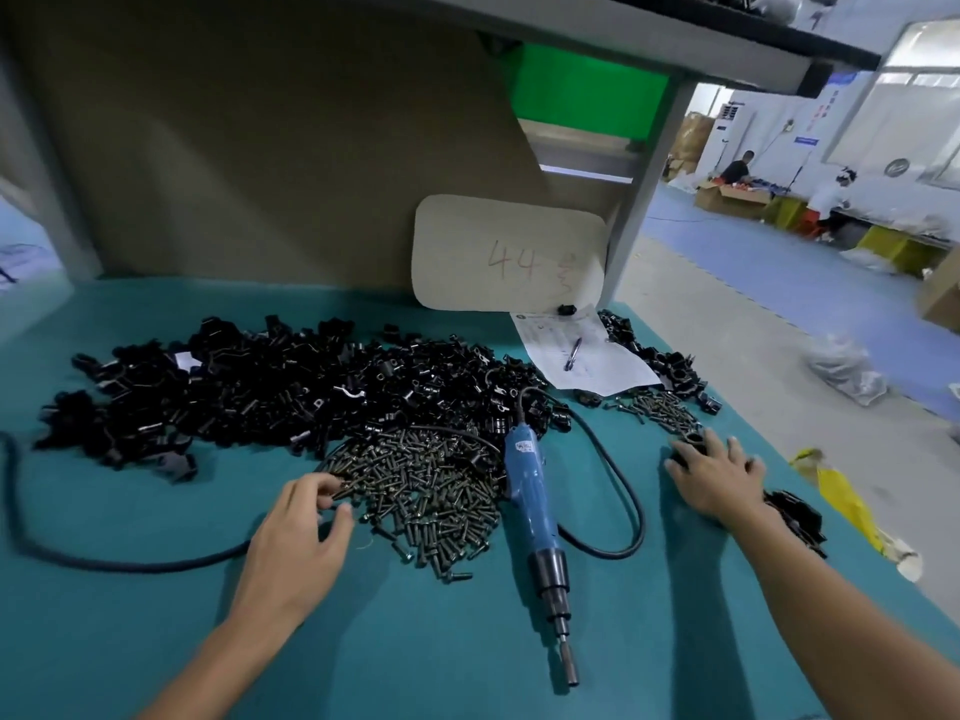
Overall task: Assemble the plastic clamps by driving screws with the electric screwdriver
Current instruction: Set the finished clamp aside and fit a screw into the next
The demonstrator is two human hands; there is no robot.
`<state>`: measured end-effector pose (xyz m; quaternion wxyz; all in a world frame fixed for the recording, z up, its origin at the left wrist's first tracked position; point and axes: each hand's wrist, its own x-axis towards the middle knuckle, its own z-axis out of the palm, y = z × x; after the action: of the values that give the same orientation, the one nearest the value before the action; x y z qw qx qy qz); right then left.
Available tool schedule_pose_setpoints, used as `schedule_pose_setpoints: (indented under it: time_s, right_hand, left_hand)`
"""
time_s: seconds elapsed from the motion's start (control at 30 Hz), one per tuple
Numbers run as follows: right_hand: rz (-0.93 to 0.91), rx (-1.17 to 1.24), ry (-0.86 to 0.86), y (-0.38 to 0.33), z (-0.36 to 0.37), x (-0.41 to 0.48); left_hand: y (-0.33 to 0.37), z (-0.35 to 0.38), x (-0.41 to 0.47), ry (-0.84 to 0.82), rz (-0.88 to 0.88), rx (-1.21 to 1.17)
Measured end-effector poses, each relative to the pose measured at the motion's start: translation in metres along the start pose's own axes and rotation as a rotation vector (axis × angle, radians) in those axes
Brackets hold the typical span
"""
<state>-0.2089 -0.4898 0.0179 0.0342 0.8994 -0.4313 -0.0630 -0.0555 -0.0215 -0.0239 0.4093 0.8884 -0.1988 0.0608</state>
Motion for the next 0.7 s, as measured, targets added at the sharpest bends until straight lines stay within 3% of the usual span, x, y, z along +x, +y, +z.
schedule_pose_setpoints:
  time_s: [0.17,0.27,0.4,0.5,0.6,0.7]
  right_hand:
    - [0.151,-0.015,-0.018,-0.005,-0.007,0.013]
    - [0.11,0.074,0.067,-0.04,-0.02,0.009]
    - [-0.222,0.33,0.237,-0.118,-0.05,-0.007]
    - [-0.604,0.502,0.212,-0.19,-0.066,-0.027]
    - [-0.886,0.422,0.075,-0.261,-0.066,-0.045]
    - [-0.915,0.24,-0.065,-0.305,-0.054,-0.052]
  left_hand:
    - [0.001,-0.001,0.0,0.075,0.021,-0.008]
    - [0.001,-0.002,0.005,0.176,0.023,-0.026]
    - [-0.004,-0.006,0.027,0.275,0.012,0.02]
    - [-0.008,-0.014,0.057,0.31,0.017,0.161]
    - [-0.012,-0.021,0.088,0.188,0.054,0.399]
    - [-0.02,-0.023,0.109,-0.028,0.082,0.584]
